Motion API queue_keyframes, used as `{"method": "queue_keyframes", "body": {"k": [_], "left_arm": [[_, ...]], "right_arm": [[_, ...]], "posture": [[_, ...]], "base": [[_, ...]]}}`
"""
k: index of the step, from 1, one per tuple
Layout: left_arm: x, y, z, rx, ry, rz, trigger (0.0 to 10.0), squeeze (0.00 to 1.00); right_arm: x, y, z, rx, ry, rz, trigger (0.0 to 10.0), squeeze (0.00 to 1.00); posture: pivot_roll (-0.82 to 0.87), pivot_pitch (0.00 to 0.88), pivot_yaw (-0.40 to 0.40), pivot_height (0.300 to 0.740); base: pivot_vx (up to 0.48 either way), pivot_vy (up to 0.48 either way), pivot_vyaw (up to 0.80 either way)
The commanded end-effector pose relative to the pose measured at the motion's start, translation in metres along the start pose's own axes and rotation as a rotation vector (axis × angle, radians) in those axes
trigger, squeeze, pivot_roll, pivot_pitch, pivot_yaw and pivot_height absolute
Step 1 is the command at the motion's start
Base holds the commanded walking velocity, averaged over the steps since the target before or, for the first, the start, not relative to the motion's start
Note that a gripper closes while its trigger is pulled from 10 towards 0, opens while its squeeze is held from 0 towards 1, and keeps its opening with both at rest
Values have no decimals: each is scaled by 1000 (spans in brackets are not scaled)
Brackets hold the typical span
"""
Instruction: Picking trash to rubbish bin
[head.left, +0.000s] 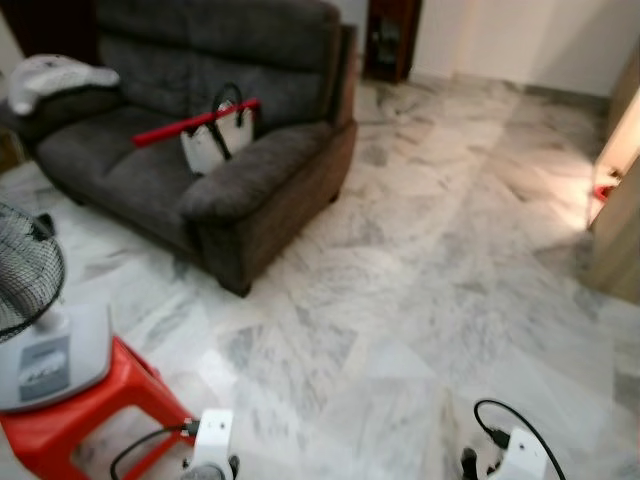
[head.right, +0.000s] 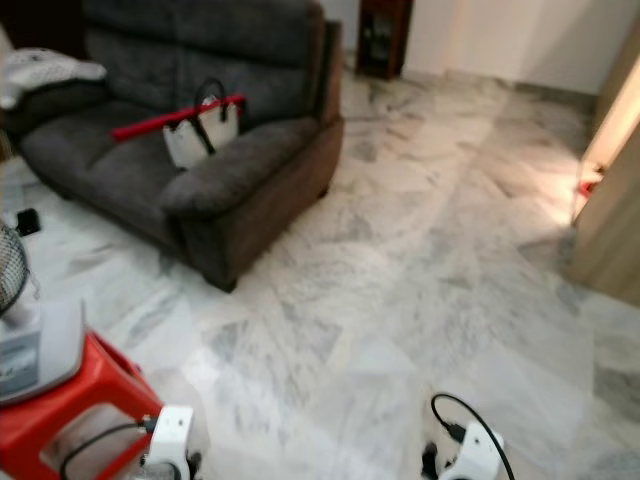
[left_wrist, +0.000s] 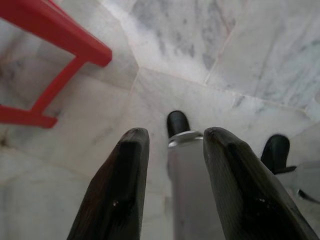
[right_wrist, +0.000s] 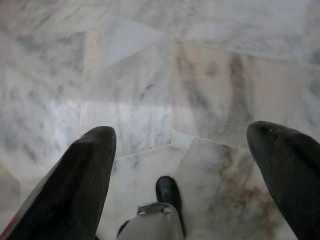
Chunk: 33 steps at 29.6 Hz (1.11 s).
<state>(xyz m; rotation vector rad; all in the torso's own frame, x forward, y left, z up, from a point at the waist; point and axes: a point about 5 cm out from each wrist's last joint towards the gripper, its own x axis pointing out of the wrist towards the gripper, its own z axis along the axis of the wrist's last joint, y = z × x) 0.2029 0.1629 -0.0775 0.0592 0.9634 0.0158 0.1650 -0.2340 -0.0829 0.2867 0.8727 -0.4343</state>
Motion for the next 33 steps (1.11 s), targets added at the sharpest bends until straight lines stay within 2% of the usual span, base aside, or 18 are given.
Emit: {"method": "queue_keyframes", "body": {"k": [1, 12, 33], "left_arm": [[0, 3, -4, 5, 13, 10, 10000, 0], [-3, 1, -19, 26, 50, 4, 10000, 0], [-2, -7, -17, 40, 40, -18, 10000, 0]], "right_arm": [[0, 3, 2, -22, -5, 5, 10000, 0], [0, 2, 0, -29, -2, 4, 10000, 0], [0, 1, 0, -59, 4, 14, 10000, 0]], "posture": [[-175, 0, -1, 740], [-169, 0, -6, 740], [-168, 0, -18, 740]], "base": [[0, 0, 800], [0, 0, 800], [0, 0, 800]]}}
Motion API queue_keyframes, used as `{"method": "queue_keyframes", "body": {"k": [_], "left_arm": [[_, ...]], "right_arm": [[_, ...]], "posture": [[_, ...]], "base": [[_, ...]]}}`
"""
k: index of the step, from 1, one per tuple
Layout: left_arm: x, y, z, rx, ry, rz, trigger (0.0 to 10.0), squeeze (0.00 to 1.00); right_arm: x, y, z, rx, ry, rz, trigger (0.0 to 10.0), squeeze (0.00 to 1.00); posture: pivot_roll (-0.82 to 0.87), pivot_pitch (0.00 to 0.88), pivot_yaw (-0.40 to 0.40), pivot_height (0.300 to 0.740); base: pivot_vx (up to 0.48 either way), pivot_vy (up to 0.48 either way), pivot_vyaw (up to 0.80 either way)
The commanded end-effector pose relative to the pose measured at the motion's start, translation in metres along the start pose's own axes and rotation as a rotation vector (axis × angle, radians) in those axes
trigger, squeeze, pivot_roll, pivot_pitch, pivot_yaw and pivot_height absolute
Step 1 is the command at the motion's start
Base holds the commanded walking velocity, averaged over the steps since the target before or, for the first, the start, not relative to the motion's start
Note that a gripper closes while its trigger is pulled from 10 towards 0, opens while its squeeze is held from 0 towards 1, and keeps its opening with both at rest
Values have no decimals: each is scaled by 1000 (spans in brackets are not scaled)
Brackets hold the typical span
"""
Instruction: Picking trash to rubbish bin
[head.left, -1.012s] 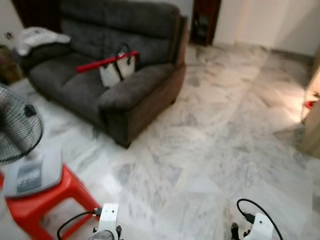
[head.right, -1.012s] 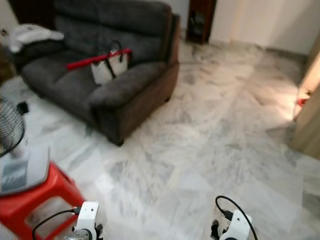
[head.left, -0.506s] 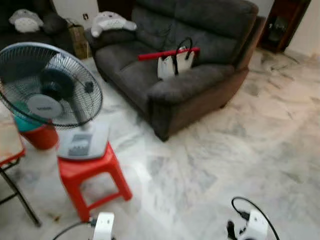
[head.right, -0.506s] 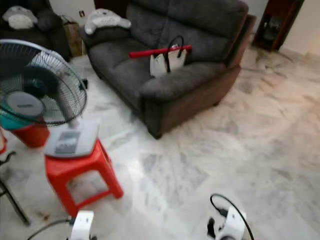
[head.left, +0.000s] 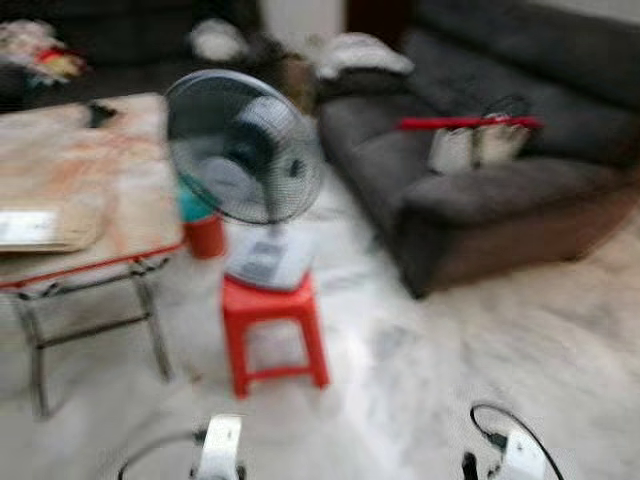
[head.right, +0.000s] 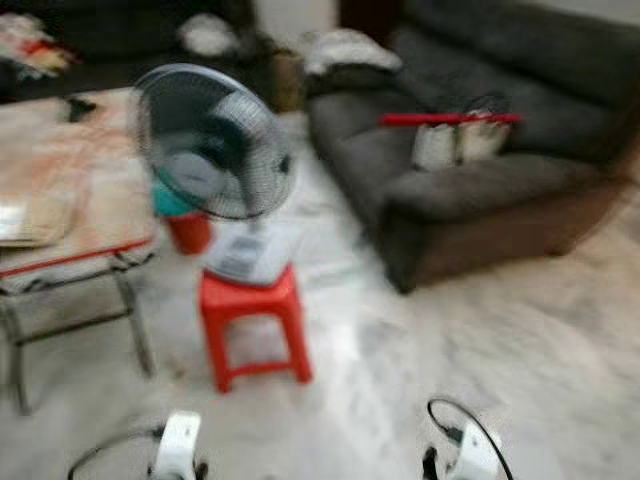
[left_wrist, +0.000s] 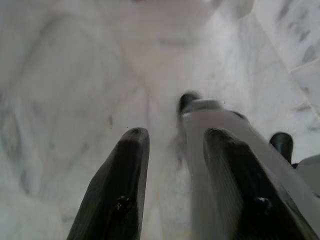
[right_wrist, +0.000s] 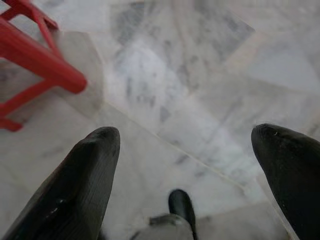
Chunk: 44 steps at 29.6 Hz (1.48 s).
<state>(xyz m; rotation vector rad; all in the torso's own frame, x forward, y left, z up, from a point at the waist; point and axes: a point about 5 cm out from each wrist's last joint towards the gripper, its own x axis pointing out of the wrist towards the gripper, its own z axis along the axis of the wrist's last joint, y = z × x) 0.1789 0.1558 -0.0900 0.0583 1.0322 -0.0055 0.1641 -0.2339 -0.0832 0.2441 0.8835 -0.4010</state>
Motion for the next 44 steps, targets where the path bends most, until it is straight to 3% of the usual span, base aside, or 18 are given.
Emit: {"method": "queue_keyframes", "body": {"k": [1, 11, 20, 22, 24, 25, 27, 28, 29, 30, 34, 38, 44], "left_arm": [[1, 1, 9, 31, -27, 3, 10000, 0], [0, 0, 6, 26, -20, 3, 10000, 0], [1, 0, 16, 20, -59, 3, 10000, 0], [1, -1, 46, 25, -177, 8, 10000, 0], [-3, -1, 90, 70, -343, 16, 10000, 0], [-4, -1, 97, 87, -371, 13, 10000, 0], [-7, -7, 118, 109, -442, -10, 10000, 0], [-14, -17, 145, 117, -536, -54, 10000, 0], [-14, -17, 145, 117, -536, -54, 10000, 0], [-23, -27, 170, 135, -630, -83, 10000, 0], [-42, -42, 213, 117, -801, -89, 10000, 0], [-51, -55, 225, 119, -863, -115, 10000, 0], [-48, -58, 214, 136, -861, -125, 10000, 0]], "right_arm": [[0, 1, 1, -10, 1, 3, 10000, 0], [0, -2, 1, -35, 6, -3, 10000, 0], [1, -1, 8, 14, -30, -9, 10000, 0], [4, 2, 34, -9, -124, 1, 10000, 0], [6, 14, 80, -65, -284, 47, 10000, 0], [6, 17, 88, -70, -313, 58, 10000, 0], [4, 26, 112, -96, -398, 91, 10000, 0], [-1, 38, 140, -102, -498, 131, 10000, 0], [-1, 38, 140, -102, -498, 131, 10000, 0], [-7, 53, 164, -104, -587, 178, 10000, 0], [-21, 86, 194, -103, -735, 282, 10000, 0], [-28, 109, 196, -82, -769, 339, 10000, 0], [-30, 129, 179, -79, -758, 393, 10000, 0]], "posture": [[-168, 0, -18, 740], [-165, 0, -29, 740], [-156, 0, -30, 740], [-159, 0, -30, 740], [-156, 0, -31, 740], [-156, 0, -31, 740], [-157, 0, -30, 740], [-161, 2, -26, 740], [-161, 2, -26, 740], [-171, 0, -22, 740], [-178, 3, -22, 740], [-170, 6, -27, 740], [-162, 11, -29, 740]], "base": [[0, 0, 800], [0, 0, 779], [0, 0, 0], [0, 0, 0], [0, 0, 0], [0, 0, 0], [0, 0, 0], [0, 0, 0], [0, 0, 0], [0, 0, 0], [0, 0, 0], [0, 0, 0], [0, 0, 0]]}}
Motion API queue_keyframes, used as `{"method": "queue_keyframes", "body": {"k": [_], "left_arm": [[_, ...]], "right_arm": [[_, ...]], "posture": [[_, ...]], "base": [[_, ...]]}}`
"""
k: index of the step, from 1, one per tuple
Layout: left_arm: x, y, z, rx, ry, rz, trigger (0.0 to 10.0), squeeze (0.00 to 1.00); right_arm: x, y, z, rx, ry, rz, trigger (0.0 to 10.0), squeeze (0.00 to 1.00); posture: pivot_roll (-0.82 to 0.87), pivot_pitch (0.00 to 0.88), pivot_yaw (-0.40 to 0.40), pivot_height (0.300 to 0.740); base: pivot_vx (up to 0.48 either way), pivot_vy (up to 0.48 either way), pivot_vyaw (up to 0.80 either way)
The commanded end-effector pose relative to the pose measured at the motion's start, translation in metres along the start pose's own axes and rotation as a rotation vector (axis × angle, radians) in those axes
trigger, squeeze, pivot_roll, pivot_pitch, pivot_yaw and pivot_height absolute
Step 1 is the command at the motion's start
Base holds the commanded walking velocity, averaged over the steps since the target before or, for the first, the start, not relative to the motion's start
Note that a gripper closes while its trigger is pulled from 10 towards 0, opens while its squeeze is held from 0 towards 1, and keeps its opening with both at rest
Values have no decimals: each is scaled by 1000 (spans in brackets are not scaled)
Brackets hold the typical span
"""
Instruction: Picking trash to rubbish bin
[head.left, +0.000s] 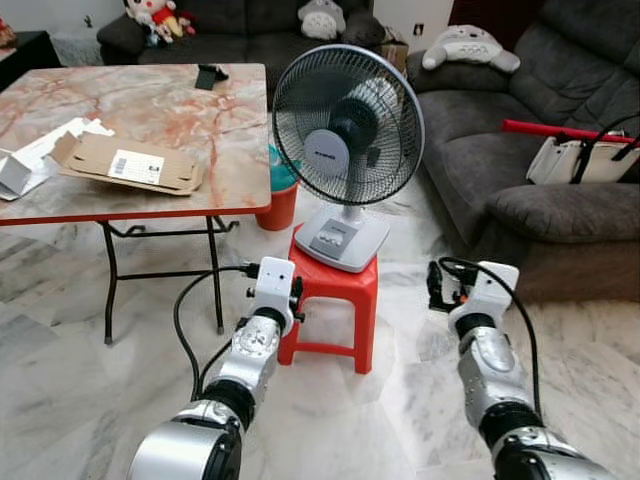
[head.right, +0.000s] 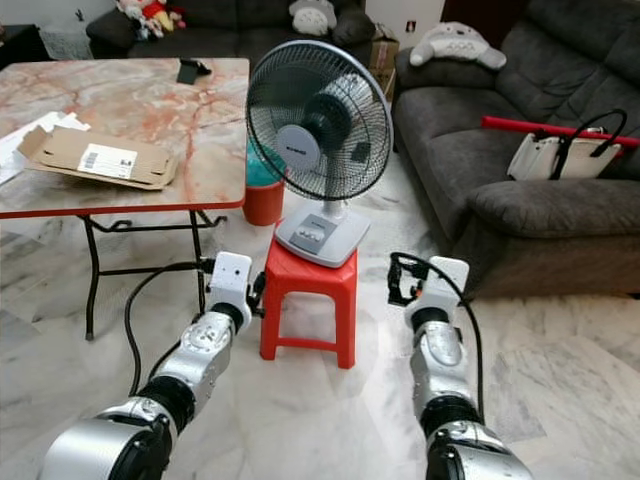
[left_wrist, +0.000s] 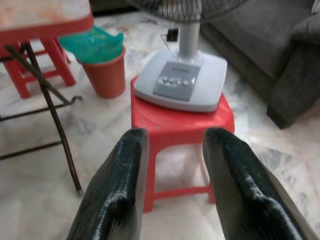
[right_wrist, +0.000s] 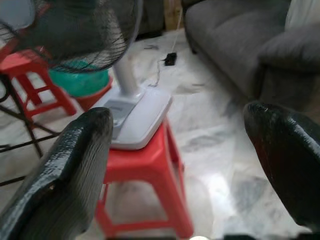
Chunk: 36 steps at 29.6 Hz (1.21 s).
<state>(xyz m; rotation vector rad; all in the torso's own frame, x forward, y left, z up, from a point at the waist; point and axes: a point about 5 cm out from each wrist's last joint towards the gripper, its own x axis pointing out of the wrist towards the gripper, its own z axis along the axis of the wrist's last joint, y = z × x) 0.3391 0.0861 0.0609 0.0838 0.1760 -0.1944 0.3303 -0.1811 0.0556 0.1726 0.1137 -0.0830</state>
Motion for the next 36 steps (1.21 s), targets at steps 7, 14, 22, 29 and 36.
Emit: {"method": "queue_keyframes", "body": {"k": [7, 14, 22, 29, 36], "left_arm": [[-6, 5, -10, 33, 2, 19, 10000, 0], [-8, 10, -15, 16, 24, 52, 10000, 0], [-18, 16, -39, 33, 146, 65, 10000, 0], [-20, 16, -42, 30, 149, 65, 10000, 0], [-19, 11, -41, 41, 145, 46, 10000, 0]], "right_arm": [[-6, 19, -8, -14, -14, 76, 10000, 0], [-4, 13, -6, -19, 3, 85, 10000, 0], [-16, -5, -32, 30, 136, -17, 10000, 0], [-16, -4, -33, 19, 131, -21, 10000, 0], [-17, -2, -34, -4, 134, -5, 10000, 0]], "posture": [[-154, 8, -29, 740], [-159, 0, -25, 740], [-171, 0, -14, 740], [-165, 0, -20, 740], [-166, 0, -20, 740]], "base": [[0, 0, 0], [0, 0, 0], [0, 0, 0], [0, 0, 0], [0, 254, 0]]}}
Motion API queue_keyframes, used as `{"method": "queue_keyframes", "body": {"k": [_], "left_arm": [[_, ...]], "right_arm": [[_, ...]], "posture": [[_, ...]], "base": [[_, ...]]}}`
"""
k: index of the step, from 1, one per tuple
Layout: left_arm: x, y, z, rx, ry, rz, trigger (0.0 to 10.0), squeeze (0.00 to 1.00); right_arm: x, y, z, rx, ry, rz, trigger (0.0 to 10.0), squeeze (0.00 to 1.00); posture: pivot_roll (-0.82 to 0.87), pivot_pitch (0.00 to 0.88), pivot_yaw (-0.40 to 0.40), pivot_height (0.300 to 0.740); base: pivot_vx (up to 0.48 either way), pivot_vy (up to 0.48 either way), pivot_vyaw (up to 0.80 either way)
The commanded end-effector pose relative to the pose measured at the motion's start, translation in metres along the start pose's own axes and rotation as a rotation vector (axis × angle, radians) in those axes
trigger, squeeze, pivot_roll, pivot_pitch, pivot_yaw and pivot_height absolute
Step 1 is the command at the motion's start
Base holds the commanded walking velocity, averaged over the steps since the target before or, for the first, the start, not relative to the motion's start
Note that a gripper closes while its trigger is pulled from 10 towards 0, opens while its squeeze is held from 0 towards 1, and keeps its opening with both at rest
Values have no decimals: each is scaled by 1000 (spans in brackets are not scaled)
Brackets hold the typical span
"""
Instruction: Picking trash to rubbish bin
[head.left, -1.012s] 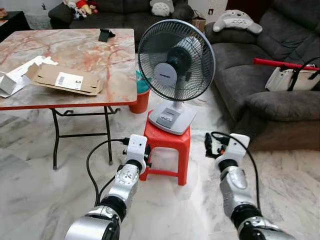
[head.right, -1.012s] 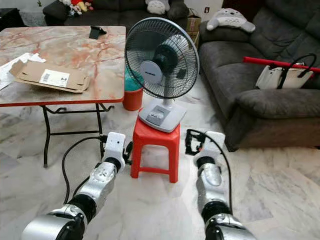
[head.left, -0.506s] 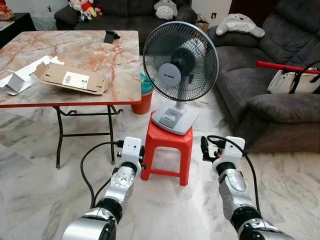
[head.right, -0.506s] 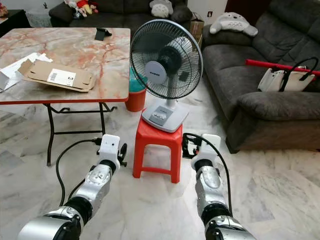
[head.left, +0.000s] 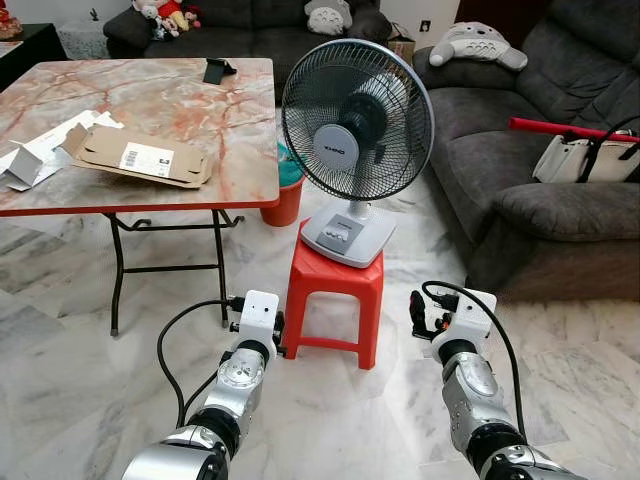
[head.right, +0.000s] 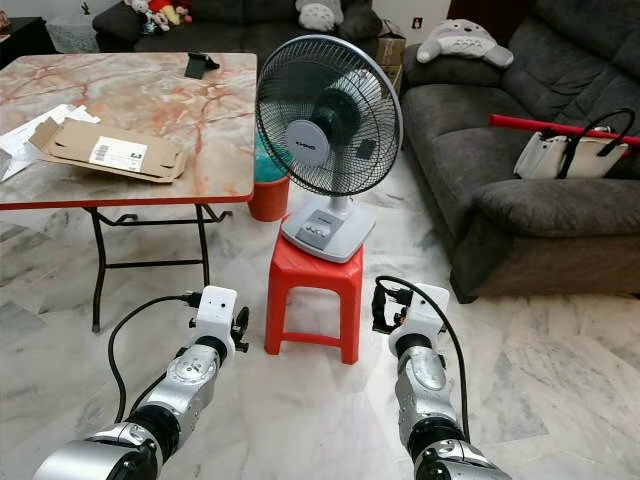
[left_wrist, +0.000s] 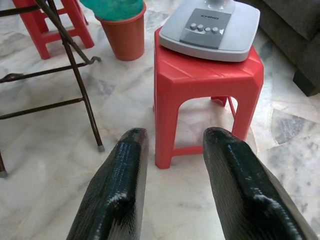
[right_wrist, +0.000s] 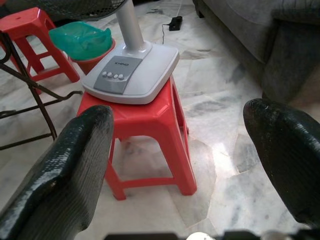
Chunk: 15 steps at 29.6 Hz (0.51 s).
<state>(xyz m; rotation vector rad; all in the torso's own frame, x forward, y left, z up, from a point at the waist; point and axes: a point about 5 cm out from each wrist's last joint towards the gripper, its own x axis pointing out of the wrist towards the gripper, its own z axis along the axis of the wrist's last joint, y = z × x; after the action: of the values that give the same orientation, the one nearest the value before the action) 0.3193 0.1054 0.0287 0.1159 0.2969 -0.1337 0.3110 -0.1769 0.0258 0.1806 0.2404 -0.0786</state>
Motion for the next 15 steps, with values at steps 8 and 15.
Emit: {"method": "queue_keyframes", "body": {"k": [8, 15], "left_arm": [[-1, -3, -2, 32, 10, -15, 10000, 0], [2, -1, 6, 36, -20, -11, 10000, 0]], "right_arm": [[-1, 1, -2, -7, 3, -2, 10000, 0], [0, 1, 3, -4, -22, -6, 10000, 0]], "posture": [[-166, 0, -19, 740], [-163, 0, -13, 740]], "base": [[0, 376, 0], [0, 372, 0]]}}
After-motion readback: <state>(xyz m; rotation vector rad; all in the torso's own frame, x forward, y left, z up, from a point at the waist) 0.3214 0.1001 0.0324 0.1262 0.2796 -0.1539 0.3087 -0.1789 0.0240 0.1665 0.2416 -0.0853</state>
